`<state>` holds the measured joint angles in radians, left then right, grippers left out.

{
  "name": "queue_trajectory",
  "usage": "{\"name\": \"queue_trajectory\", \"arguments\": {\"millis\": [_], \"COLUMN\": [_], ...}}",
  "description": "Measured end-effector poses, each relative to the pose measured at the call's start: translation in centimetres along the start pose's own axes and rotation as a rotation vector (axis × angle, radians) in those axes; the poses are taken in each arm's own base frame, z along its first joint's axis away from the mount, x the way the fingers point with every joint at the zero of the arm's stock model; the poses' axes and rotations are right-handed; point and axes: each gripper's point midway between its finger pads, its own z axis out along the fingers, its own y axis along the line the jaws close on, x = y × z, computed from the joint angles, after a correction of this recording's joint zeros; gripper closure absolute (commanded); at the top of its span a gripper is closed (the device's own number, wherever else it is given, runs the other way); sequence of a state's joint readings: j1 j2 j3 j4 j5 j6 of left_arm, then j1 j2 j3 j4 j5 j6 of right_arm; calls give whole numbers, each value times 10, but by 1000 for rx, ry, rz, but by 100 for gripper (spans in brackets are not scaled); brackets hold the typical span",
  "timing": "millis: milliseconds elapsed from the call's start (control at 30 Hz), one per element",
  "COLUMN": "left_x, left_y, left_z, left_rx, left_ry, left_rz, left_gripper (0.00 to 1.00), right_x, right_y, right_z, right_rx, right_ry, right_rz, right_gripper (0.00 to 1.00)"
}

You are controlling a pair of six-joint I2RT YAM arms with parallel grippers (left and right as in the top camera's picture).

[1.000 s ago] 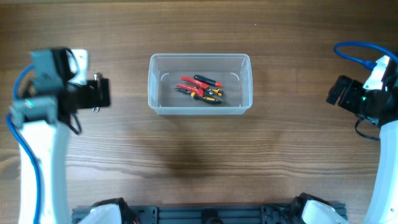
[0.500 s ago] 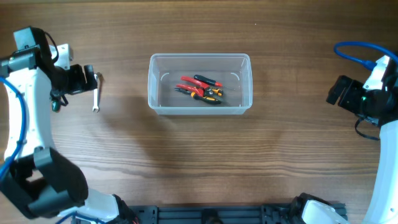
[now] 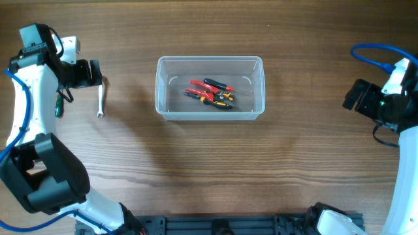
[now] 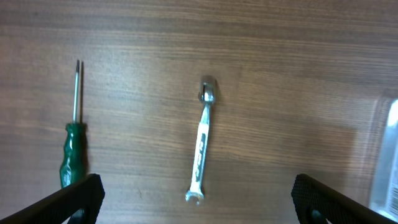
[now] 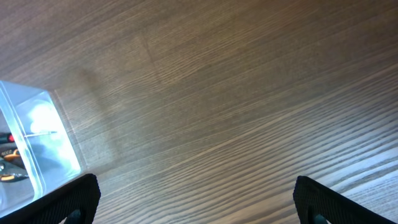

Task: Pack container
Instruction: 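Move the left gripper over the silver wrench at the left, then lower the left gripper and close it on the wrench's ring end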

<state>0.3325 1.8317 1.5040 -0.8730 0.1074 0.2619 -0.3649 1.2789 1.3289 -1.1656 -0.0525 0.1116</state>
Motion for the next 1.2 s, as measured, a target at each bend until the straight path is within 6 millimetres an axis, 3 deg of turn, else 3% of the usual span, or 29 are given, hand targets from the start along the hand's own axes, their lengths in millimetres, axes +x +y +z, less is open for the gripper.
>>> {"name": "queue_trajectory", "arguments": {"millis": [233, 600, 800, 900, 1200], "left_x": [8, 4, -4, -4, 23], "left_y": [3, 2, -15, -14, -6], "left_z": [43, 47, 49, 53, 79], "left_rx": [14, -11, -75, -87, -119], "left_ry": [66, 59, 50, 52, 169], "left_rz": [11, 31, 104, 107, 31], "left_gripper": [0, 0, 0, 0, 0], "right_x": [0, 0, 0, 0, 0], "right_y": [0, 0, 0, 0, 0], "right_z": [0, 0, 0, 0, 0], "right_rx": [0, 0, 0, 0, 0], "right_ry": [0, 0, 0, 0, 0], "right_rz": [0, 0, 0, 0, 0], "right_gripper": [0, 0, 0, 0, 0]}}
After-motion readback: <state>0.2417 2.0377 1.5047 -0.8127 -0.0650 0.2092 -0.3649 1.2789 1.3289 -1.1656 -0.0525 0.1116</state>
